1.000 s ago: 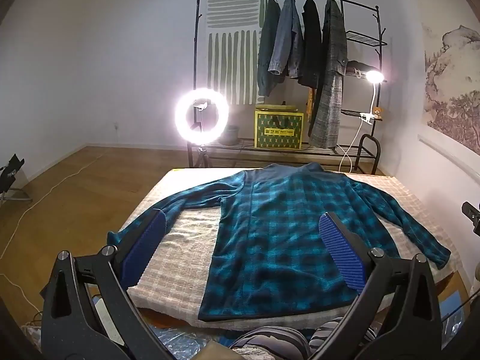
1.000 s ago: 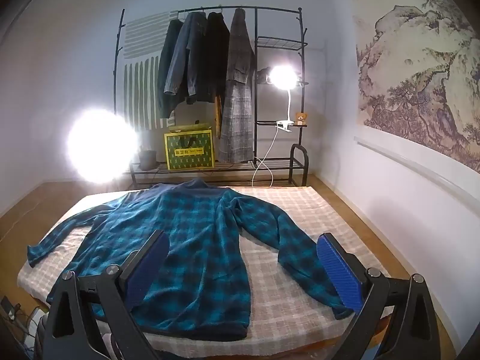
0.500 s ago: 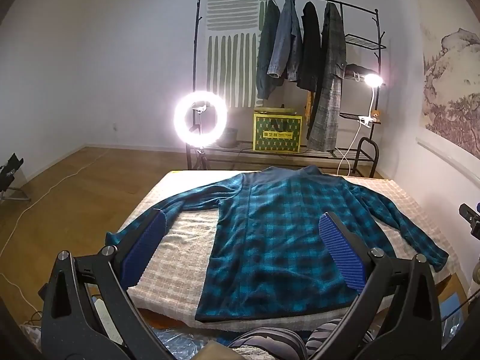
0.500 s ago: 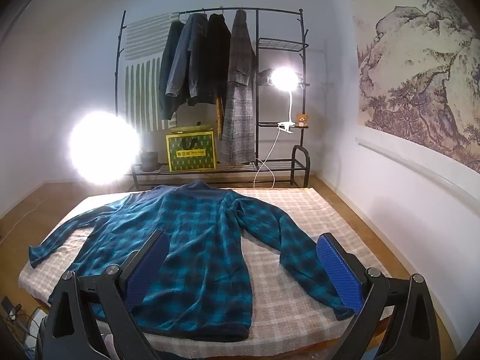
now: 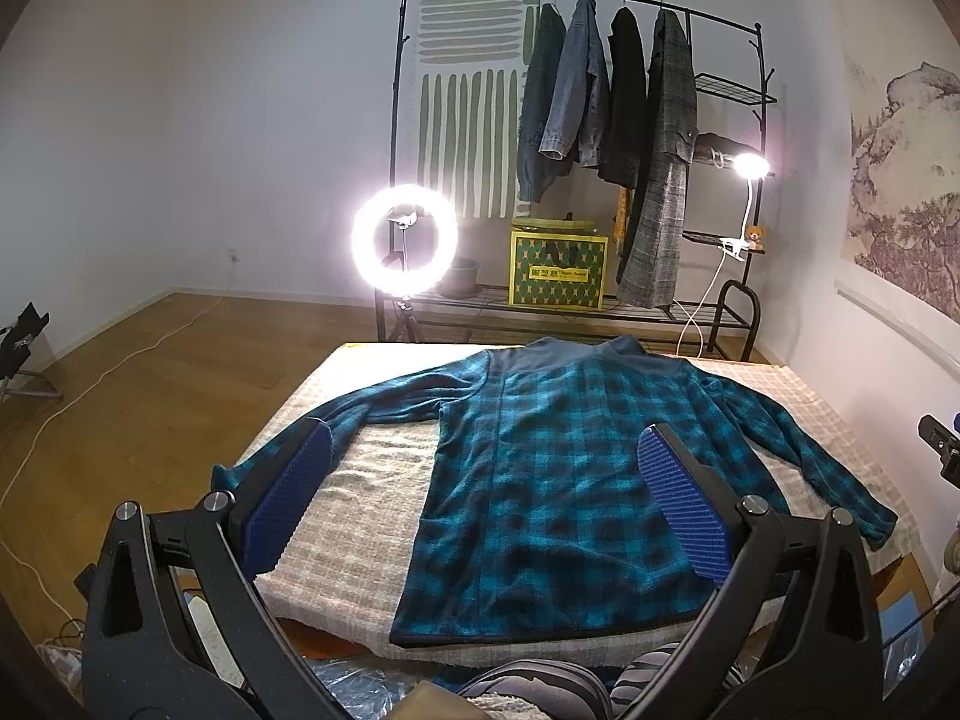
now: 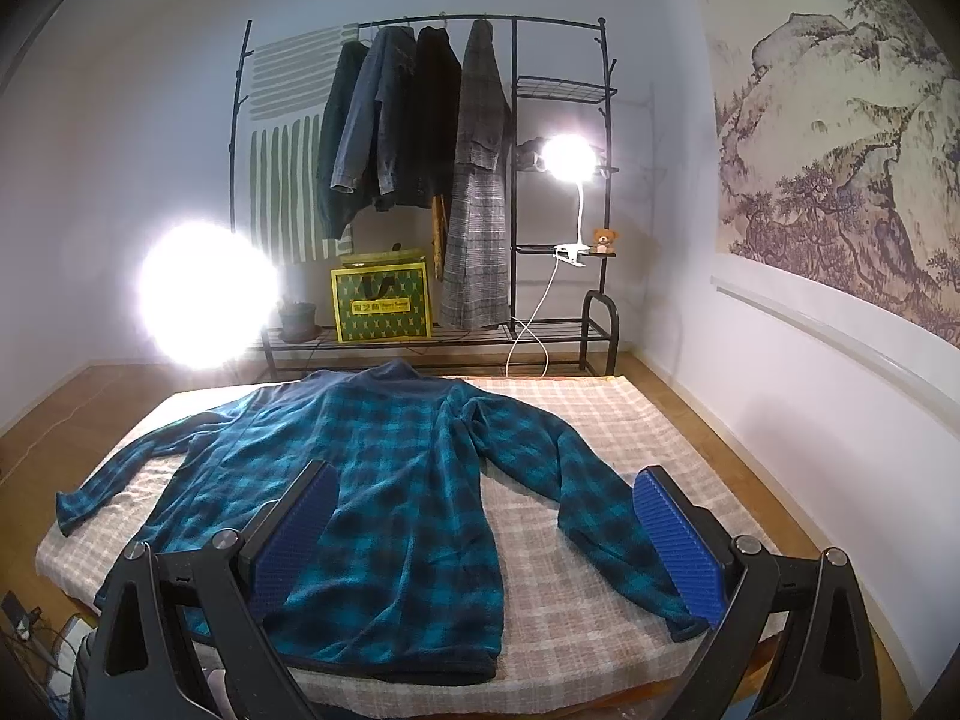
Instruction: Fold large clothes
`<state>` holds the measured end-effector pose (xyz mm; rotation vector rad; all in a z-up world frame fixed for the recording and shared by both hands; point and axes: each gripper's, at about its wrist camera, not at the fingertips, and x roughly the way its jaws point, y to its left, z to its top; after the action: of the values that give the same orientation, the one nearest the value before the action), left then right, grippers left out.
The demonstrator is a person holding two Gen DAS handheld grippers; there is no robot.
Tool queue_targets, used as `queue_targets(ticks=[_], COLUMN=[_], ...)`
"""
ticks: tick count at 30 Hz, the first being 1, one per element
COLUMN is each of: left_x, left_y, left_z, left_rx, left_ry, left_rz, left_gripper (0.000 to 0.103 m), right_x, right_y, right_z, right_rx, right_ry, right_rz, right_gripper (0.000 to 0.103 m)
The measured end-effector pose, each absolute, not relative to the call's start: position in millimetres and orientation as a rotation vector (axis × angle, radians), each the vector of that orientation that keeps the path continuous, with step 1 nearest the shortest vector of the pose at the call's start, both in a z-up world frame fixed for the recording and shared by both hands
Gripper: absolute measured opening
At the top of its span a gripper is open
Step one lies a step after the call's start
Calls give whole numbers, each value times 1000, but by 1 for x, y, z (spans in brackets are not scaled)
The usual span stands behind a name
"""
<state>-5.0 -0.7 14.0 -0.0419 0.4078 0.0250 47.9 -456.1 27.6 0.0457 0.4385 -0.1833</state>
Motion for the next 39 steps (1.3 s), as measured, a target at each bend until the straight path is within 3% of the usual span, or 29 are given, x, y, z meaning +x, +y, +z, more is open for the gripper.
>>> queue_targets(ticks=[39], left_x=[4], left_y=[2], left_z=[4], left_rx=[-37], left_ry=[414], left_rz=[40], left_gripper=[103], right_x=[51], right_y=[-453], right_z=[27], right_rx=[50], right_ry=[440], right_rz=[-186], right_gripper=[100])
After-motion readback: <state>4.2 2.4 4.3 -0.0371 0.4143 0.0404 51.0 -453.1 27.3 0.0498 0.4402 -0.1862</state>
